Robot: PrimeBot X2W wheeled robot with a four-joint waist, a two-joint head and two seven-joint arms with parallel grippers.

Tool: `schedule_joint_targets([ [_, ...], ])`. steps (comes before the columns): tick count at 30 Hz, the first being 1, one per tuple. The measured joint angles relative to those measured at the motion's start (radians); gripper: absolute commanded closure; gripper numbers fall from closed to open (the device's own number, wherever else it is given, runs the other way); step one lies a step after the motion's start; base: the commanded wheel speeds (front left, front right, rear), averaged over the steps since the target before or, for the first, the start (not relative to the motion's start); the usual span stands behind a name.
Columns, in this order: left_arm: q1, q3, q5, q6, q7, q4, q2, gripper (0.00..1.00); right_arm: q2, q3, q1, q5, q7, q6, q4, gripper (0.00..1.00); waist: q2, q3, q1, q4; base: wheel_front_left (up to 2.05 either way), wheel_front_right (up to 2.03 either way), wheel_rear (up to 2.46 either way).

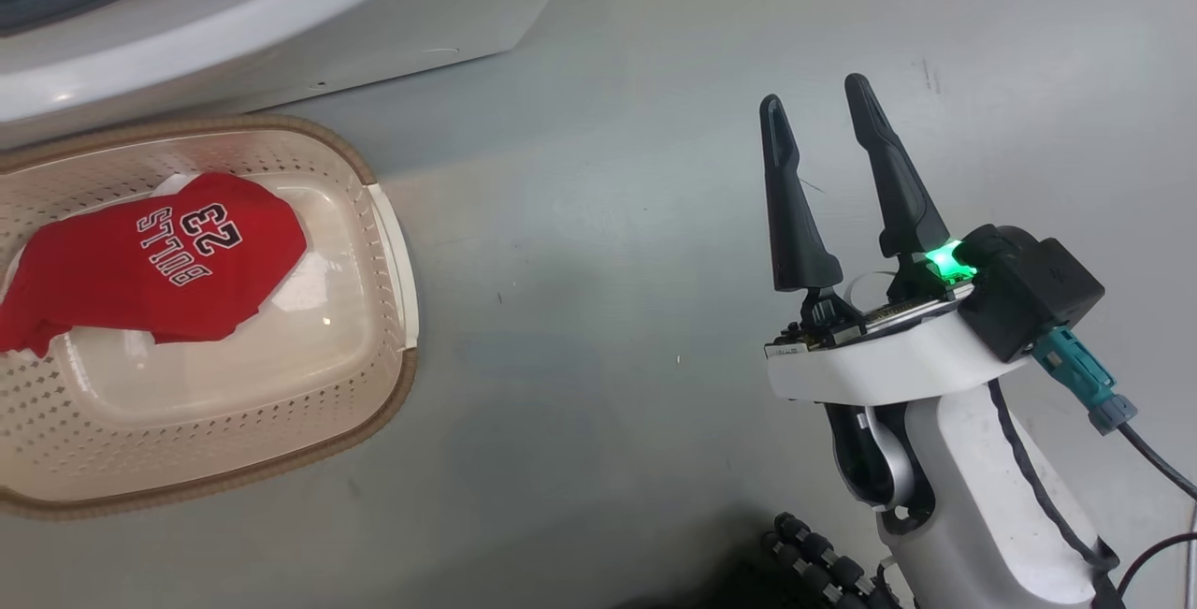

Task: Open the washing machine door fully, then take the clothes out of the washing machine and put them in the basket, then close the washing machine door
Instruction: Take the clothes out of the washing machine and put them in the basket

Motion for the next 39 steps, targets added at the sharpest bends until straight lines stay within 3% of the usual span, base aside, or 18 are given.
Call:
schedule_joint_targets([
  [23, 0.249, -0.015, 0.035, -0.007, -0.39, -0.147, -0.128, 1.0, -0.001, -0.033, 0.018, -0.079, 0.0, -0.001, 0.061, 0.0, 0.0, -0.116, 0.0, 0.075, 0.0, 0.0, 0.0],
  [39, 0.464, -0.025, 0.087, 0.043, -0.611, -0.221, -0.205, 1.0, -0.002, -0.06, 0.1, -0.122, 0.0, 0.013, 0.117, 0.0, 0.0, -0.279, 0.0, 0.12, 0.0, 0.0, 0.0],
])
